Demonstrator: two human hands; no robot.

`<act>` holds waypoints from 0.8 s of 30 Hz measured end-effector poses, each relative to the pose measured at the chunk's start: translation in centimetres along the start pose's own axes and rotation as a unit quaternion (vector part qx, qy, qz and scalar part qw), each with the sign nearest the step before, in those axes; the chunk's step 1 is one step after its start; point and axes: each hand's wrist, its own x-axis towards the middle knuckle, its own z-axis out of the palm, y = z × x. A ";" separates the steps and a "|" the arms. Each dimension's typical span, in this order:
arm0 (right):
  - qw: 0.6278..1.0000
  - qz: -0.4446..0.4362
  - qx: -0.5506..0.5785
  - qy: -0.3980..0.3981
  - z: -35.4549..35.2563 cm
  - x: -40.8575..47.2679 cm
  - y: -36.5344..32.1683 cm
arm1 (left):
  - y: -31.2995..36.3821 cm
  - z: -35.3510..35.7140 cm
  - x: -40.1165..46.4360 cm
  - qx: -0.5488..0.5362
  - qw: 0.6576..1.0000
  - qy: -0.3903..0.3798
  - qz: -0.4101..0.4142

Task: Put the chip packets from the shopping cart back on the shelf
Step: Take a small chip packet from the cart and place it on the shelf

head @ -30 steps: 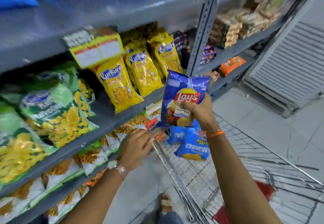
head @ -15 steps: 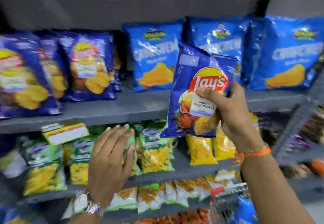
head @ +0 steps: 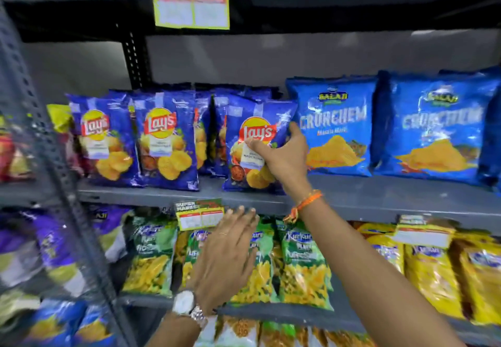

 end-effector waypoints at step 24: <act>0.999 0.023 0.011 -0.020 0.3 -1.8 1.8 | -0.3 3.5 0.0 -0.091 0.995 0.010 -0.042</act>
